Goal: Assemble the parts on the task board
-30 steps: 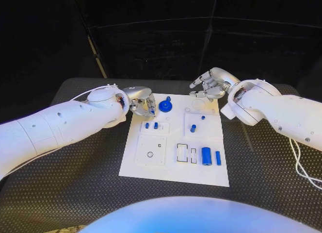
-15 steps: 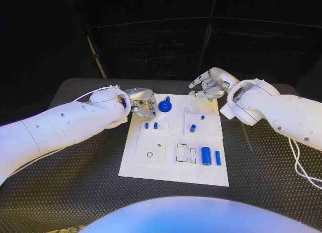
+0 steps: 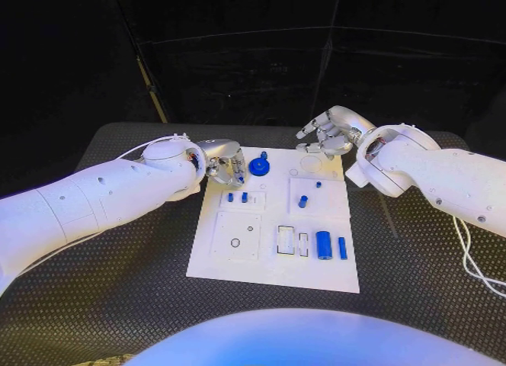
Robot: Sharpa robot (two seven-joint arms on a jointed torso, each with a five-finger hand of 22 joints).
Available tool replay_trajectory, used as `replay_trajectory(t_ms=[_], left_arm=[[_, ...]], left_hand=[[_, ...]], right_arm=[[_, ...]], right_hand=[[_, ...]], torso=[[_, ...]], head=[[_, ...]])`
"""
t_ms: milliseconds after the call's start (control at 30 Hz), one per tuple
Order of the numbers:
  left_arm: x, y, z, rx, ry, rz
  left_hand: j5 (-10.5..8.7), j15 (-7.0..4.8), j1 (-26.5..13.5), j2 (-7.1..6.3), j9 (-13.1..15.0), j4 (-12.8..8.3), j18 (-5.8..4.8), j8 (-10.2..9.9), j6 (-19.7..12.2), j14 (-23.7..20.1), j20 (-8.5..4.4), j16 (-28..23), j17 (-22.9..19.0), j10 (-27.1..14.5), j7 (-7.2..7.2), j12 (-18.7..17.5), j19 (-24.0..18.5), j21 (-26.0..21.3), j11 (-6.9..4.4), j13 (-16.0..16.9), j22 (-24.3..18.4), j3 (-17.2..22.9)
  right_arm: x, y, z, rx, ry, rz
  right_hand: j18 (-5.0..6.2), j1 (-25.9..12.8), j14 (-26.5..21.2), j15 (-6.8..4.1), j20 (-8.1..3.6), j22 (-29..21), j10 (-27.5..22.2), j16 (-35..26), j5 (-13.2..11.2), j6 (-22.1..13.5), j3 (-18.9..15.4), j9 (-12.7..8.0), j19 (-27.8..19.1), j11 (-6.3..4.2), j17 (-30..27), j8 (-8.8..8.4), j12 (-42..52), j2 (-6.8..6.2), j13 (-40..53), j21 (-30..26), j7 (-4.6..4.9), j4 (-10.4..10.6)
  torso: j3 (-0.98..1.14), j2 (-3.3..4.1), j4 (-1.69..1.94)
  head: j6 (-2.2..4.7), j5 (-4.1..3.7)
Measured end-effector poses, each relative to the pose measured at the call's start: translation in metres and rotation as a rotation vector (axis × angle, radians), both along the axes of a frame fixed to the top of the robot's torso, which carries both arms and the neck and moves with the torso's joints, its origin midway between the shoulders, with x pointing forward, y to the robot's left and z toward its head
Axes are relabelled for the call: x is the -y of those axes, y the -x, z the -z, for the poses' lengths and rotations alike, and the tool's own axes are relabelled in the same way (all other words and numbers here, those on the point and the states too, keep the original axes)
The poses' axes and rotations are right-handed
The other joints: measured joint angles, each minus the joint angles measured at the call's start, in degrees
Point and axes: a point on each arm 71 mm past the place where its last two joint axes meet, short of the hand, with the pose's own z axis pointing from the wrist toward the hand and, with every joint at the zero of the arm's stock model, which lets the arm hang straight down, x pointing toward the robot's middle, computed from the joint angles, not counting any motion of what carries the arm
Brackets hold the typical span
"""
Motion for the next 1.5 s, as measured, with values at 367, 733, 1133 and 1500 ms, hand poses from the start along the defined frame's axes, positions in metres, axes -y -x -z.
replay_trajectory(t_ms=[367,733,1133,1500], left_arm=[[0.0017,-0.0005,0.0017,-0.016,-0.009,0.002],[0.0044,-0.0004,0.0027,-0.025,-0.013,0.007],[0.0049,-0.0009,0.0043,-0.035,-0.020,0.004],[0.0023,-0.0015,0.0052,-0.039,-0.028,-0.009]], left_hand=[[0.00,0.00,0.00,0.00,0.00,0.00,0.00,0.00,0.00,0.00,0.00,0.00,-0.10,0.00,0.00,0.00,0.00,0.00,0.00,0.00,0.00,0.00],[0.00,0.00,0.00,0.00,-0.08,0.16,0.00,0.00,-0.01,0.00,0.00,0.00,-0.09,0.20,0.00,0.00,0.00,0.00,0.20,0.01,-0.01,0.16],[0.00,0.00,-0.52,-0.53,-0.84,0.32,0.00,-1.83,-1.18,0.00,0.00,0.00,-0.53,-0.04,0.73,-1.22,0.00,-0.01,0.44,-0.12,0.38,0.33],[0.00,0.21,-1.43,-1.44,-2.61,0.80,0.00,-4.81,-6.00,-0.21,0.39,0.00,-1.33,-2.09,1.45,-3.37,-0.39,-0.01,1.26,-0.23,0.51,0.80]], right_arm=[[-0.0002,0.0001,0.0000,0.000,0.000,-0.001],[-0.0007,0.0001,0.0000,0.000,0.000,-0.002],[-0.0010,0.0000,0.0001,-0.001,0.000,-0.002],[0.0002,-0.0003,0.0003,-0.001,0.001,0.000]], right_hand=[[0.01,0.00,0.00,0.00,0.00,0.00,0.00,0.00,0.00,0.20,0.17,0.00,0.00,0.00,-0.01,0.00,0.00,0.00,0.00,0.00,-0.21,0.17],[0.00,0.00,0.00,0.00,0.00,0.00,0.00,0.00,0.00,0.21,0.17,0.00,0.00,0.00,-0.02,0.00,0.00,0.00,0.00,0.00,-0.21,0.17],[0.01,0.00,0.00,0.00,-0.02,-0.41,0.00,0.00,0.00,0.20,0.17,0.00,-0.43,0.00,-0.03,0.00,0.00,0.00,-0.22,-0.34,-0.21,0.17],[0.92,0.00,0.00,0.00,0.09,-4.16,-6.32,-2.00,0.00,-0.01,0.66,0.00,-2.80,0.10,-2.12,0.00,-7.41,0.00,-8.49,-2.93,-0.03,0.66]], torso=[[0.02,0.01,0.00],[0.02,0.01,0.00],[0.02,0.01,0.00],[0.01,-0.02,0.02]], head=[[0.00,-0.08],[0.00,-0.14],[0.00,-0.21],[0.00,-0.27]])
